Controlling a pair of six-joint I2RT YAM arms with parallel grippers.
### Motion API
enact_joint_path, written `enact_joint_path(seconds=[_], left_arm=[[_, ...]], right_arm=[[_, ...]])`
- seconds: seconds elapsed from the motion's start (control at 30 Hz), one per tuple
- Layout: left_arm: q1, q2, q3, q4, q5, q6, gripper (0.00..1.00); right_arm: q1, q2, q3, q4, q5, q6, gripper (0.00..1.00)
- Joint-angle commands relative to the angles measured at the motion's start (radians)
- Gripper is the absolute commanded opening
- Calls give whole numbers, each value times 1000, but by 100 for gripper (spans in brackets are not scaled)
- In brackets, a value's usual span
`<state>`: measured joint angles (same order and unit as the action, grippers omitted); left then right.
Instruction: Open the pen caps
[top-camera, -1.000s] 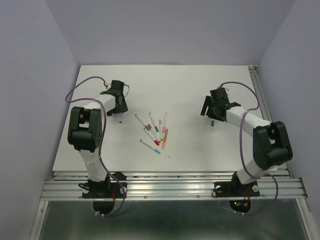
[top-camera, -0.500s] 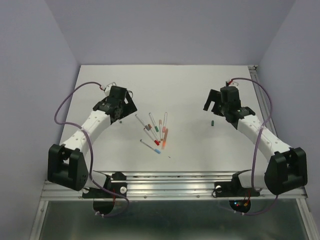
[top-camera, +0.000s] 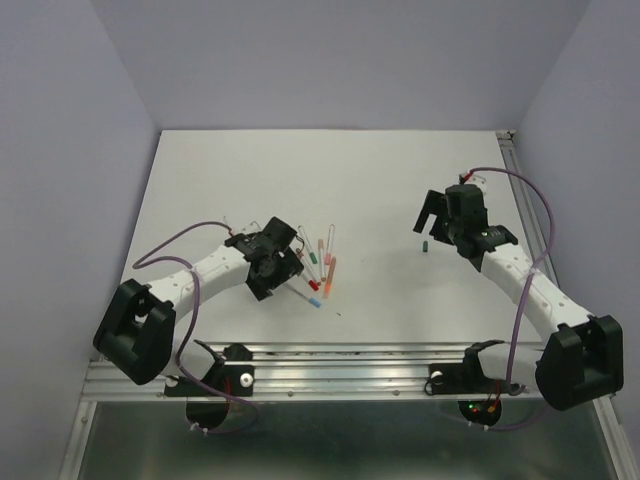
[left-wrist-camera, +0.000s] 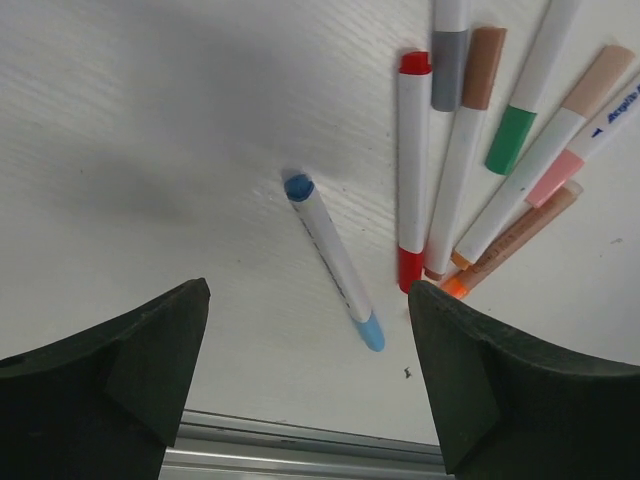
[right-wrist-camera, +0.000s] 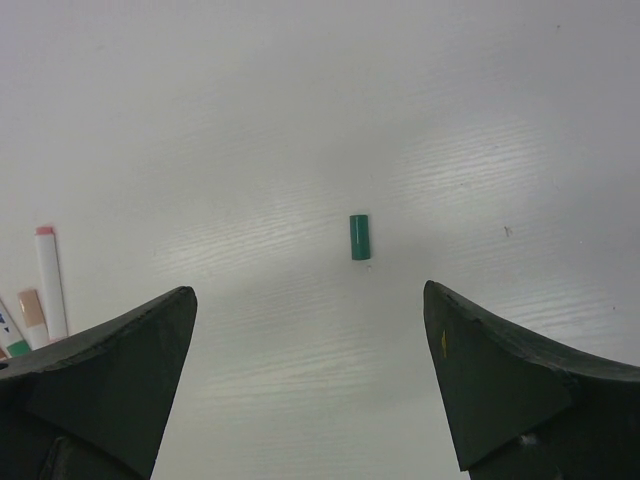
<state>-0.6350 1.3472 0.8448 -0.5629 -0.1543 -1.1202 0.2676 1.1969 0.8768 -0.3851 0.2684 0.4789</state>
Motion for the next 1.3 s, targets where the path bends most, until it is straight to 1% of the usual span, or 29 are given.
enact_joint_path(seconds=[0.0,0.1,0.17,0.2,0.27,0.43,0.67,0.7,0.77,0.8,0.83,0.87,0.93,0.97,1.07,1.1,1.2,1.23,1.27], left_arm=[[-26,38,-42,-31,-11,-160,88],[-28,75,-41,1,-17,-194,83],[-31,104,-24,8,-24,-201,82],[-31,115,-9,3,-40,-208,79],[-34,144,5,-12,-62,-220,77],[-40,199,14,-40,-60,-233,73],[-91,234,31,-42,-65,-276,66],[-97,237,30,-42,-64,-282,58],[-104,253,33,-38,-64,-288,49],[-104,265,33,-37,-64,-285,42],[-104,265,34,-37,-64,-283,39],[-106,274,36,-34,-65,-283,31],[-114,274,31,-31,-71,-288,21],[-123,270,30,-26,-82,-299,15],[-126,248,5,-14,-90,-305,6],[-126,242,-7,-11,-90,-305,0],[-127,205,-21,14,-91,-291,0],[-130,176,-24,35,-91,-270,0],[-134,158,-21,41,-100,-259,0]], right_arm=[[-4,-14,-32,5,29,9,100],[-4,-3,-32,6,28,10,100],[-4,-2,-30,5,23,10,100],[-4,0,-29,5,22,9,100],[-4,0,-30,3,20,9,100],[-4,-2,-41,9,34,12,100],[-4,16,-39,12,26,15,100],[-4,16,-41,12,26,15,100],[-4,13,-39,8,26,17,100],[-4,9,-39,6,23,17,100],[-4,7,-39,6,20,17,100],[-5,-3,-41,5,22,17,100],[-5,-17,-44,2,17,12,100],[-5,-37,-47,2,14,10,100],[-4,-71,-59,15,-21,-6,100],[-4,-82,-65,18,-34,-8,100],[-4,-134,-87,31,-141,-32,100],[-4,-161,-107,44,-240,-52,100],[-2,-178,-117,57,-303,-59,100]])
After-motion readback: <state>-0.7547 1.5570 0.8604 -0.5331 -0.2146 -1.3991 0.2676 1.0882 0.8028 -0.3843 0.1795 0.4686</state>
